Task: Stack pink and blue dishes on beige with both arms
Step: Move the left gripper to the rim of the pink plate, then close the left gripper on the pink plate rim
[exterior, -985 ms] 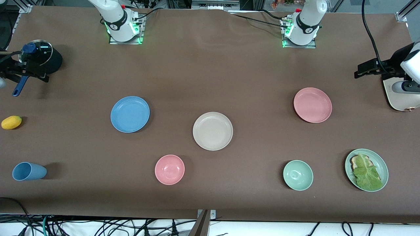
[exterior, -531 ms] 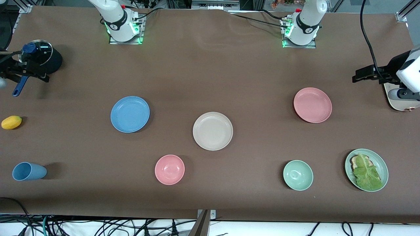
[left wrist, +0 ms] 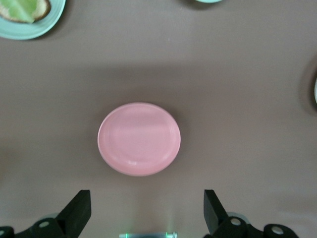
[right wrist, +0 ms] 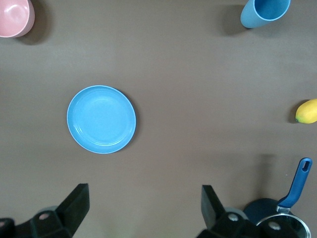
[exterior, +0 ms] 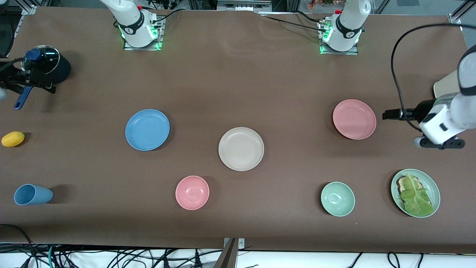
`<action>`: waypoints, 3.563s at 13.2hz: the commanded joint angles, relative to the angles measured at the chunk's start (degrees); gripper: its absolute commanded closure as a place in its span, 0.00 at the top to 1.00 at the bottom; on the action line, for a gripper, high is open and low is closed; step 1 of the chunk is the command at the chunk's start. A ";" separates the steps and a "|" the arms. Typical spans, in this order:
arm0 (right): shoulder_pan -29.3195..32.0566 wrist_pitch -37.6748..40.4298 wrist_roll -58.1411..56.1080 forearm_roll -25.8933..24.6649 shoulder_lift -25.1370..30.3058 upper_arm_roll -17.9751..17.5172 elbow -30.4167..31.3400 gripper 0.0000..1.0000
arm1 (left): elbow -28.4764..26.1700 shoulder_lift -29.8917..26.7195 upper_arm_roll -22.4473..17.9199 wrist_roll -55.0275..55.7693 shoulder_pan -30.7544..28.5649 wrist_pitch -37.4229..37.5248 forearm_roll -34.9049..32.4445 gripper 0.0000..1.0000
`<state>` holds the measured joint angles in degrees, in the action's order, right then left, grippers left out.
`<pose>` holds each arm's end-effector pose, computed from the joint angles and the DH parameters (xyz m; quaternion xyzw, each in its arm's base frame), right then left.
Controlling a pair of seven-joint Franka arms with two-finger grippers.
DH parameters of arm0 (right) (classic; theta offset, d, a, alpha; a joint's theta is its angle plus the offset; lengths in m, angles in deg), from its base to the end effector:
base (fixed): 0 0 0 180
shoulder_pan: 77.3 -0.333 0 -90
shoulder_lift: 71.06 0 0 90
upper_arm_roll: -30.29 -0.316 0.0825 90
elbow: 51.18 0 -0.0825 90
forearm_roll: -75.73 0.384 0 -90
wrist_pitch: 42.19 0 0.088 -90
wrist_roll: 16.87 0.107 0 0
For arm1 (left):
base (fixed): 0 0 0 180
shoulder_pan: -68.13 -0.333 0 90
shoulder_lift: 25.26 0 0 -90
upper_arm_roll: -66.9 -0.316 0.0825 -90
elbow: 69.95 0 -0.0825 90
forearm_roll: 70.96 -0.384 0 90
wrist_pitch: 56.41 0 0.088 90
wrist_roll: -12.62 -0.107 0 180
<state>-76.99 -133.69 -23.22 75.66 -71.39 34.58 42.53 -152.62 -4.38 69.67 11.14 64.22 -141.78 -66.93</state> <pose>0.5546 -0.0446 0.5930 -0.9996 -0.0153 0.0221 0.0013 0.6326 0.0088 0.4606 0.9865 0.0000 -0.1566 0.0474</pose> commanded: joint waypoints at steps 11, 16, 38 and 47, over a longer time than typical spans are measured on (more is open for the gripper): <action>-0.21 1.41 0.02 0.15 -0.28 0.19 -1.43 1.00 | -1.69 12.70 0.13 -0.89 0.14 -14.61 -2.09 1.00; -0.21 1.41 0.02 0.15 -0.28 0.19 -1.43 1.00 | -23.18 2.01 -0.31 -8.87 -1.89 -33.84 -1.92 1.00; -0.13 1.41 0.02 0.24 -0.37 0.36 -1.34 1.00 | -48.03 -2.95 -12.17 -41.23 -3.91 -48.91 23.91 1.00; -0.21 1.41 0.37 0.33 -0.37 0.27 -1.34 1.00 | -49.09 -0.57 -12.35 -41.23 -3.82 -50.33 27.53 0.40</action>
<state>-77.01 -133.52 -23.22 75.66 -71.40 34.74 42.47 -201.30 -4.76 57.41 -28.18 60.42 -191.43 -41.47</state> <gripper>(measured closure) 0.000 0.053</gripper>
